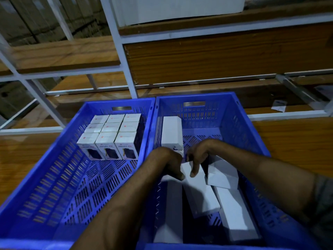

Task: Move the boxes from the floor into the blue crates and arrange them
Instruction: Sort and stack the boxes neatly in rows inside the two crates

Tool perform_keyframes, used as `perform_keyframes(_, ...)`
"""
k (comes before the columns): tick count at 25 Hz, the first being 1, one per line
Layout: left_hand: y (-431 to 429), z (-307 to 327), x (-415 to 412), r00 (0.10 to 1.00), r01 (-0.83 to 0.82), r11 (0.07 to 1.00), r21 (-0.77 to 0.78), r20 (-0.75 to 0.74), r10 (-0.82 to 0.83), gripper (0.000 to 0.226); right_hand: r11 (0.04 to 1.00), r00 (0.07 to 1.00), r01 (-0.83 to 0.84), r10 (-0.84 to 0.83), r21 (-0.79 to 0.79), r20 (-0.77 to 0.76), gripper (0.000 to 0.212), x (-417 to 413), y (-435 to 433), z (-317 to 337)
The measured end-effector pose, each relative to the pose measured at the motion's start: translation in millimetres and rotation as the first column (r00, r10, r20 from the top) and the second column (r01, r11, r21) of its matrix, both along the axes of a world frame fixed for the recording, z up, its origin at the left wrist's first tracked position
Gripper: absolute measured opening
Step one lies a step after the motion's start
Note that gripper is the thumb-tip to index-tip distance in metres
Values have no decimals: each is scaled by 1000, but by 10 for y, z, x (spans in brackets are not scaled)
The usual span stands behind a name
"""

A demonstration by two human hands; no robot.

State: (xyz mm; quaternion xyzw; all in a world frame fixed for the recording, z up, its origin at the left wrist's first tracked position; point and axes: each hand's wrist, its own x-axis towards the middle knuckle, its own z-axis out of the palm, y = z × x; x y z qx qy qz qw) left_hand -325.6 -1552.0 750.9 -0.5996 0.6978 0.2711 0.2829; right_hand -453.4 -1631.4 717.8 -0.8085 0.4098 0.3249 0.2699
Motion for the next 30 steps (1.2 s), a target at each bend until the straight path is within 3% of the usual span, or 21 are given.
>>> perform_keyframes(6, 45, -14, -32, 991, 125, 982, 143, 20, -130, 51, 989, 997, 70, -67, 130, -30, 110, -35, 247, -112)
perform_keyframes(8, 47, 6, -47, 985, 164, 972, 169, 29, -171, 51, 986, 999, 3, 3, 166, -33, 110, -50, 309, -147)
perform_keyframes(11, 52, -11, -81, 976, 195, 963, 188, 55, -208, 54, 977, 997, 29, -13, 211, -77, 102, -92, 405, -163)
perform_keyframes(15, 20, -52, -78, 968, 222, 956, 194, 74, -240, 55, 985, 991, 28, -5, 168, -135, 116, -99, 545, -211)
perform_keyframes(18, 11, -49, -58, 973, 209, 954, 216, 54, -225, 55, 985, 996, 26, -10, 171, -92, 127, -126, 578, -104)
perform_keyframes(20, 4, -50, -45, 977, 207, 955, 211, 12, -214, 52, 962, 996, 93, -95, 258, -5, 107, -201, 548, 65)
perform_keyframes(24, 1, -70, 43, 967, 199, 963, 180, -195, -163, 48, 918, 952, 95, -196, 385, 233, 47, -428, 348, 487)
perform_keyframes(30, -61, 120, 78, 846, -16, 1000, 16, -532, 22, 62, 869, 703, 222, -457, 443, 545, 37, -778, 64, 636)
